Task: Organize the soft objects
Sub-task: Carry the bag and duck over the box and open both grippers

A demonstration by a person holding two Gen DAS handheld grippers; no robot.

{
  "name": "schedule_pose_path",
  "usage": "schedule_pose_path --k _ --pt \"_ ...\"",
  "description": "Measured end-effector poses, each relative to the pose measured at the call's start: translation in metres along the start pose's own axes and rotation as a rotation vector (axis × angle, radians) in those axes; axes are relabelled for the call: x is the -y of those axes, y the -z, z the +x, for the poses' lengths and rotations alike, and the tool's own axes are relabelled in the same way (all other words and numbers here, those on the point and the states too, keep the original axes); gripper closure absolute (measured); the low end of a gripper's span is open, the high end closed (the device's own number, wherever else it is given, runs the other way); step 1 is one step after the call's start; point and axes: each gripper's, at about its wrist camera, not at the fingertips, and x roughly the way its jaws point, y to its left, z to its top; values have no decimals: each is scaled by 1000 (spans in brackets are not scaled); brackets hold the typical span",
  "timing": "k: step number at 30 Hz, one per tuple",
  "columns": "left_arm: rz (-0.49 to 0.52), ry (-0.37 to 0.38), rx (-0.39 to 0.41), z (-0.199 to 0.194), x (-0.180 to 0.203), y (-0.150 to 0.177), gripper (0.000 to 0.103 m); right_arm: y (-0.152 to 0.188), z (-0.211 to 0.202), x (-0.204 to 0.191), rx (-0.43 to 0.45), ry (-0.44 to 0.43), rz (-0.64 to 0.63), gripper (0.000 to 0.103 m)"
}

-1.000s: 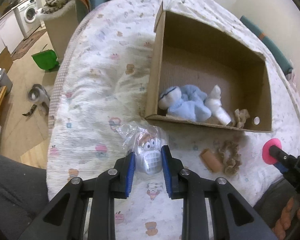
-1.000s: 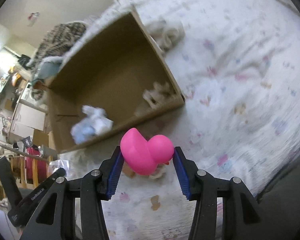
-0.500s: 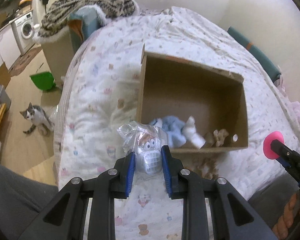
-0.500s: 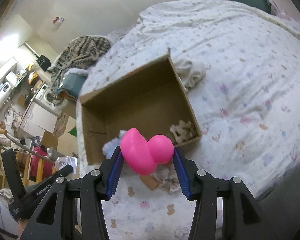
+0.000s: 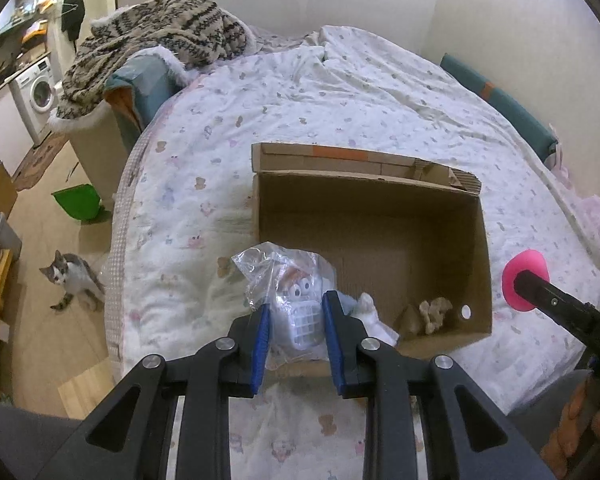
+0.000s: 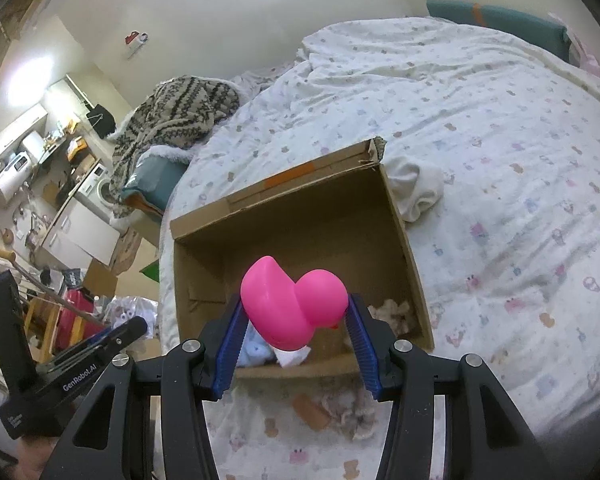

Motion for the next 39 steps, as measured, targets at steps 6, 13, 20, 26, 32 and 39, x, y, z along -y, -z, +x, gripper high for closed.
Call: schedule_pose_path --k 6,13,20,26,32,39 --pt "14 -16 -26 28 5 -6 80 -6 28 5 -35 7 -2 50" --pt "45 -33 -60 64 16 -12 80 -8 61 16 -83 17 6 50" --pt "58 -48 -101 96 21 -10 79 3 91 30 -150 27 25 50" --pt "64 -50 -136 116 24 2 79 12 107 42 -185 54 30 50" --pt "71 -73 -131 122 26 3 79 13 108 35 -171 67 -14 50" --pt "76 -78 -147 126 27 4 77 12 109 38 -177 58 -1 50"
